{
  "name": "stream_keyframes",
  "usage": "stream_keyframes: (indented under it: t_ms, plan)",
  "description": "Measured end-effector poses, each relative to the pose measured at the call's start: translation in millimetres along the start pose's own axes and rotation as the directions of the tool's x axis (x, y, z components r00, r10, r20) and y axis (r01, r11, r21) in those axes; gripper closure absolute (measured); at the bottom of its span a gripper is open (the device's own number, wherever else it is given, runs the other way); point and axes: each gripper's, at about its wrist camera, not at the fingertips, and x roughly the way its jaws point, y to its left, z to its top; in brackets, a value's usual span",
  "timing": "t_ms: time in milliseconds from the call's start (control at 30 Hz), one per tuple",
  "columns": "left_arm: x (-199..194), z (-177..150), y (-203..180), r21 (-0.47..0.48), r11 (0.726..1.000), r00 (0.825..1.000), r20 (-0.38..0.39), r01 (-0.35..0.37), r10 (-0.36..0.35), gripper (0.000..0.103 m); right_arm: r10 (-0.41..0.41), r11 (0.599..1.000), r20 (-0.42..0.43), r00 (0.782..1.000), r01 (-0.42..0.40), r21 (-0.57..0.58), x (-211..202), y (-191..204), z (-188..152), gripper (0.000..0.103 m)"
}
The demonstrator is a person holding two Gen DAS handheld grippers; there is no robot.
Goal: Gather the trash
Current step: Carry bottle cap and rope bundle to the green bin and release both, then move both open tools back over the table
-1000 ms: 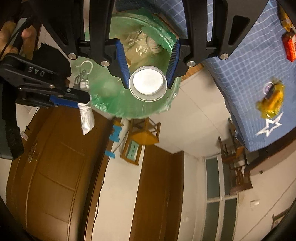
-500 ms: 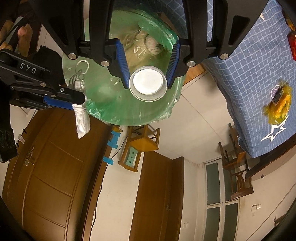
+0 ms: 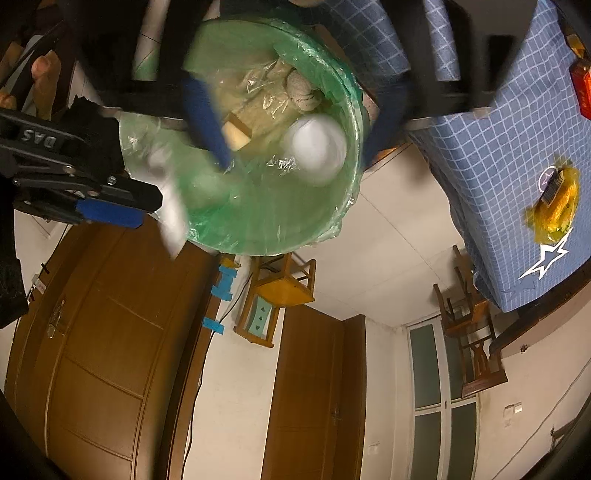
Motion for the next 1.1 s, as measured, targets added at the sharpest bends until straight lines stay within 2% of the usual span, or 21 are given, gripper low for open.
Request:
stream_keyframes:
  t_ms: [567, 700, 800, 933, 1100]
  plan:
    - [-9, -4, 3, 0.001, 1.000, 1.000, 0.003, -0.008, 0.008, 0.017, 0.008, 1.000, 0.027, 1.000, -0.008, 0.003, -9, 1, 0, 0.055]
    - [-22, -9, 6, 0.010, 1.000, 1.000, 0.009, -0.001, 0.001, 0.017, 0.029, 0.999, 0.073, 0.997, -0.028, -0.015, -20, 16, 0, 0.055]
    - [-40, -20, 13, 0.025, 1.000, 1.000, 0.025, -0.012, 0.012, 0.017, 0.052, 0.998, 0.121, 0.991, -0.046, -0.052, -31, 38, -6, 0.046]
    - [-69, -47, 45, 0.024, 0.999, 0.999, 0.022, -0.035, 0.035, 0.017, 0.113, 0.989, 0.135, 0.984, -0.098, -0.113, -34, 73, -15, 0.045]
    - [-116, -88, 109, -0.052, 0.994, 0.996, 0.009, -0.093, 0.094, 0.017, 0.214, 0.963, 0.097, 0.972, -0.193, -0.190, -22, 123, -27, 0.045]
